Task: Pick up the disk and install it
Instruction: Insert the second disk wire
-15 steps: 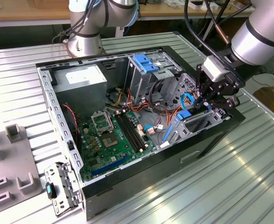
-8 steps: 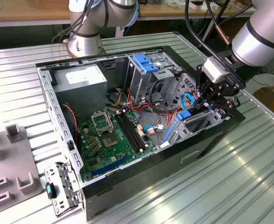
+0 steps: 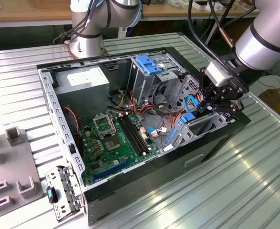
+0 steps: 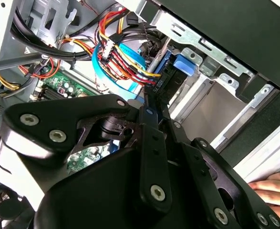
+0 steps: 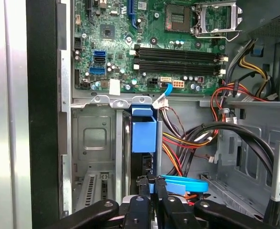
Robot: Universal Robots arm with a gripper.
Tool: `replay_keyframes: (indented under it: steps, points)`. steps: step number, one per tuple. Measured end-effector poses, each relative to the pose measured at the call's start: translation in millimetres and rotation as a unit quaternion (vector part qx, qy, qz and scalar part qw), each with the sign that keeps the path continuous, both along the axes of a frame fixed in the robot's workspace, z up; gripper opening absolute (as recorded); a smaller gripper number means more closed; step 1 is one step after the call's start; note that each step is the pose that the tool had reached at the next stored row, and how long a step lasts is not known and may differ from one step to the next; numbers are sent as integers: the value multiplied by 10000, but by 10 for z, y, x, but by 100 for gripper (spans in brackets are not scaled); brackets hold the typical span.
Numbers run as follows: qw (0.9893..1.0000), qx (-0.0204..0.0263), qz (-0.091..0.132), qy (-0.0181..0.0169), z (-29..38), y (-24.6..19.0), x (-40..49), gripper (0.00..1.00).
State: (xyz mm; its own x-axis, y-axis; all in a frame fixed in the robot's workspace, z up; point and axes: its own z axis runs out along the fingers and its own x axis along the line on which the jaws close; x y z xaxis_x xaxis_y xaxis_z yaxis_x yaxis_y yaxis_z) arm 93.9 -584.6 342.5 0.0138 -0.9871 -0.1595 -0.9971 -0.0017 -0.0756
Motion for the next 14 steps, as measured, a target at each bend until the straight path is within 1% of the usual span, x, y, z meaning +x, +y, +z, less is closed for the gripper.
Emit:
replay_keyframes:
  steps: [4,14]
  points:
    - [10000,-2,0,0,-30,-2,0,16]
    - [10000,5,0,-1,-38,-7,0,17]
